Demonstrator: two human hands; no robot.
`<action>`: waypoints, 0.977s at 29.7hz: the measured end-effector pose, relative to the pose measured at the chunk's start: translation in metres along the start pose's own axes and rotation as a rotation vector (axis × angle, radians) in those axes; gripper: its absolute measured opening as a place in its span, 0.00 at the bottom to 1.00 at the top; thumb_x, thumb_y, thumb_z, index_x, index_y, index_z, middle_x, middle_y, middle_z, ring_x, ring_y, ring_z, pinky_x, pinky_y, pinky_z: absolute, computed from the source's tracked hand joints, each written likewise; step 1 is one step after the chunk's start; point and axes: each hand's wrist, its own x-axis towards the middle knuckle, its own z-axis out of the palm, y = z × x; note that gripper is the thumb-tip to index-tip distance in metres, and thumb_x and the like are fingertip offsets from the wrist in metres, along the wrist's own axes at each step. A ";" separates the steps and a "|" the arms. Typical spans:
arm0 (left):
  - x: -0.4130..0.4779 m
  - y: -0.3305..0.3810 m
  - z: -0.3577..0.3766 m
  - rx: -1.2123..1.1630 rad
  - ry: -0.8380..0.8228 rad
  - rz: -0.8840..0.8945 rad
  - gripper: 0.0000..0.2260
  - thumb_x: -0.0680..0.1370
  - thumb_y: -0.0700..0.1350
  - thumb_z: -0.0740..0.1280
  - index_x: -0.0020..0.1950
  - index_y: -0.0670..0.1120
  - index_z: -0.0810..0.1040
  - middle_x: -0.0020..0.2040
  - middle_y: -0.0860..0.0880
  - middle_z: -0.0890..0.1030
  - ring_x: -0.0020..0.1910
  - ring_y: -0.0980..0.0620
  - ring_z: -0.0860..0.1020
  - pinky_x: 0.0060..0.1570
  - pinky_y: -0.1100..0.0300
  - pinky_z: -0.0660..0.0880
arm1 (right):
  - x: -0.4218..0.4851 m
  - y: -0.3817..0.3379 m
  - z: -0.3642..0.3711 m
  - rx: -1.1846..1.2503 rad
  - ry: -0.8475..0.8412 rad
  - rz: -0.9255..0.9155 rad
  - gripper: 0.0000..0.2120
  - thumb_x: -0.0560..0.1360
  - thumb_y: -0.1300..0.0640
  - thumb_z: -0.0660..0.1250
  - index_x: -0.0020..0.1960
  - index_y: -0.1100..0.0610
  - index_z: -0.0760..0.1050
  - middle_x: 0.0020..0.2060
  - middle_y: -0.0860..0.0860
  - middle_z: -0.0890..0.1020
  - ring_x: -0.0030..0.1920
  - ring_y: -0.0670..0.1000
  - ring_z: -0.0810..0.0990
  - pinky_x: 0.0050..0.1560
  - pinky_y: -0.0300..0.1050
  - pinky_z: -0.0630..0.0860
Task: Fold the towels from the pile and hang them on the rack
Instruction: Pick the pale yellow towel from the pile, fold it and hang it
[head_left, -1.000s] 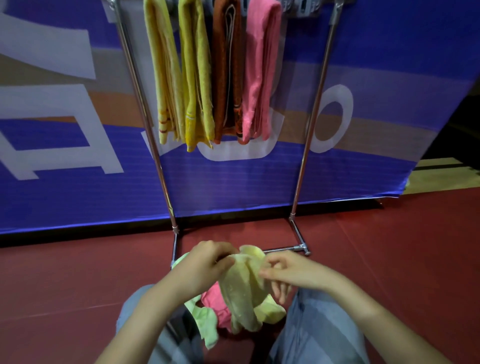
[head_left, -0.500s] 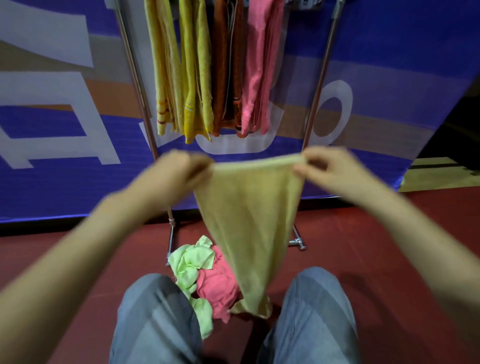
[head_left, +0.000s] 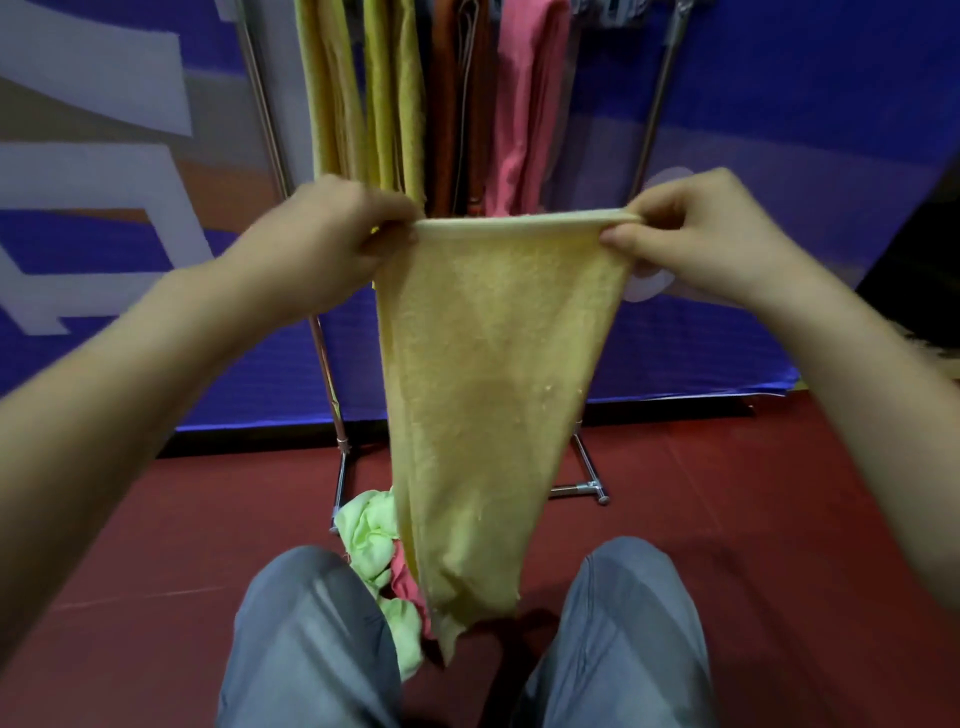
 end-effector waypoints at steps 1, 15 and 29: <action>-0.001 0.000 0.000 -0.009 -0.008 -0.004 0.17 0.75 0.46 0.57 0.56 0.37 0.77 0.45 0.34 0.81 0.46 0.38 0.79 0.48 0.47 0.75 | -0.002 0.001 0.002 0.014 -0.008 0.005 0.07 0.72 0.59 0.67 0.41 0.63 0.79 0.29 0.54 0.76 0.32 0.44 0.73 0.38 0.43 0.71; -0.022 -0.003 0.028 -0.538 -0.197 -0.341 0.07 0.76 0.40 0.62 0.49 0.41 0.79 0.37 0.51 0.78 0.35 0.57 0.77 0.37 0.67 0.77 | -0.026 0.018 0.038 0.474 -0.009 0.198 0.07 0.70 0.65 0.68 0.40 0.54 0.76 0.21 0.44 0.79 0.27 0.39 0.76 0.29 0.32 0.76; -0.054 0.035 0.102 -0.884 -0.272 -0.687 0.08 0.74 0.38 0.65 0.37 0.47 0.80 0.28 0.48 0.79 0.28 0.56 0.78 0.36 0.62 0.78 | -0.075 0.012 0.107 0.679 -0.148 0.538 0.08 0.72 0.66 0.65 0.36 0.57 0.70 0.29 0.54 0.76 0.25 0.42 0.76 0.25 0.36 0.76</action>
